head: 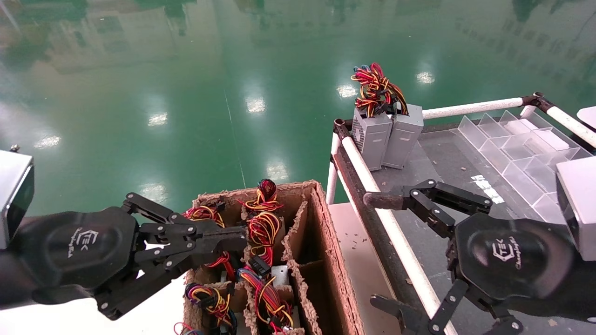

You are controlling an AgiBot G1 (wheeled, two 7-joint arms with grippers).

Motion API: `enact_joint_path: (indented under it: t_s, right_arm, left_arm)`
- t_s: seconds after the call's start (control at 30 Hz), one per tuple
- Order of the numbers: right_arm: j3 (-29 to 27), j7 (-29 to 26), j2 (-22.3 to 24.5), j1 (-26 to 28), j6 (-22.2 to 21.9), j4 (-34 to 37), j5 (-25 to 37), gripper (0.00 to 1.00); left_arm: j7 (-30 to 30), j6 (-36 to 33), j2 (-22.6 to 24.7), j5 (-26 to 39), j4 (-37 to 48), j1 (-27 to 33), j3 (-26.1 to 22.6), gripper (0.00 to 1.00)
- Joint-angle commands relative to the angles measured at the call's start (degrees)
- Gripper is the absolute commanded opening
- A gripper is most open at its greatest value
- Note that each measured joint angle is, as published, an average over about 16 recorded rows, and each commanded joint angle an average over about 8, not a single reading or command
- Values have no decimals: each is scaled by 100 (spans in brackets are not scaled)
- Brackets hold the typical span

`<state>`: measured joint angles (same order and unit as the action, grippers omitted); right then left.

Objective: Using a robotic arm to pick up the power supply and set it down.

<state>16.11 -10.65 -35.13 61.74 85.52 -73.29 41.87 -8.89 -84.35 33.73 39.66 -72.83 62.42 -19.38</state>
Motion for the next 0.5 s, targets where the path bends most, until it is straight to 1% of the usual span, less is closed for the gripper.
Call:
enact_joint_path:
  t_s: [0.03, 0.2, 0.23, 0.5]
  right_arm:
    - [0, 0, 0, 0, 0, 0, 0, 100]
    - [0, 0, 0, 0, 0, 0, 0, 100]
    - [-1, -1, 1, -2, 2, -4, 0, 100]
    - [30, -21, 7, 6, -5, 4, 57, 100]
  left_arm:
    - [0, 0, 0, 0, 0, 0, 0, 27]
    - [0, 0, 0, 0, 0, 0, 0, 90]
    - [0, 0, 0, 0, 0, 0, 0, 100]
    - [0, 0, 0, 0, 1, 0, 0, 100]
